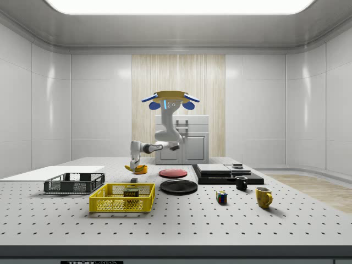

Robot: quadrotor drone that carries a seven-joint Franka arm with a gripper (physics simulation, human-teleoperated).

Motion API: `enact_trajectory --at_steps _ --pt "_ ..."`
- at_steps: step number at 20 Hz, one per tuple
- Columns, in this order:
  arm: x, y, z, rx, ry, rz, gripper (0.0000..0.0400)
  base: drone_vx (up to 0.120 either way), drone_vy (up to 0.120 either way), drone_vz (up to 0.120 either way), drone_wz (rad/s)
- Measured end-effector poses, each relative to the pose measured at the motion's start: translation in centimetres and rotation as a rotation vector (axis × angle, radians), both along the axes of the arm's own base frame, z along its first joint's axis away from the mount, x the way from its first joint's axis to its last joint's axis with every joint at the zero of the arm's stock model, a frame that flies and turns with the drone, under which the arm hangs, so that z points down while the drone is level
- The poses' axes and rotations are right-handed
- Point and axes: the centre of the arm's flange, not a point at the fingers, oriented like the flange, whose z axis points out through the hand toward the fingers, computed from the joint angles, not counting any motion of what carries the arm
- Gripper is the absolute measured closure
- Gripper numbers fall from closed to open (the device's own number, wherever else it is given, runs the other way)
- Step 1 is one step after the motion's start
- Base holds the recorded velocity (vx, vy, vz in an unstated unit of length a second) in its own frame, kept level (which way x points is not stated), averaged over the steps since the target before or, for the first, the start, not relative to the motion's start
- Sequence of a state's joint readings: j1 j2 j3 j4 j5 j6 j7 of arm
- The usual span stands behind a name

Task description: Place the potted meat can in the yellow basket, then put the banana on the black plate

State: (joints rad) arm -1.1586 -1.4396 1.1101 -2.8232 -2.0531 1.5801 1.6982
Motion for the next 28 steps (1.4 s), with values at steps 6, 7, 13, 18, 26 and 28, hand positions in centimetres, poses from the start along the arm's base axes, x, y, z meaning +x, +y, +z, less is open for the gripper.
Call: enact_trajectory --at_steps 6,7,13,18,26,28 --pt "0.00 0.00 -0.03 0.000 0.000 -0.001 0.0200 -0.120 0.120 0.000 0.000" --pt "0.00 0.00 -0.03 0.000 0.000 -0.001 0.0200 -0.120 0.120 0.000 0.000" --pt "0.00 0.00 -0.03 0.000 0.000 -0.003 0.0200 -0.120 0.120 0.000 0.000" --pt "0.00 0.00 -0.03 0.000 0.000 -0.003 0.0200 -0.120 0.120 0.000 0.000" --pt "0.00 0.00 -0.03 0.000 0.000 -0.003 0.0200 -0.120 0.040 0.000 0.000" --pt "0.00 0.00 -0.03 0.000 0.000 -0.003 0.0200 -0.120 0.000 0.000 0.000"
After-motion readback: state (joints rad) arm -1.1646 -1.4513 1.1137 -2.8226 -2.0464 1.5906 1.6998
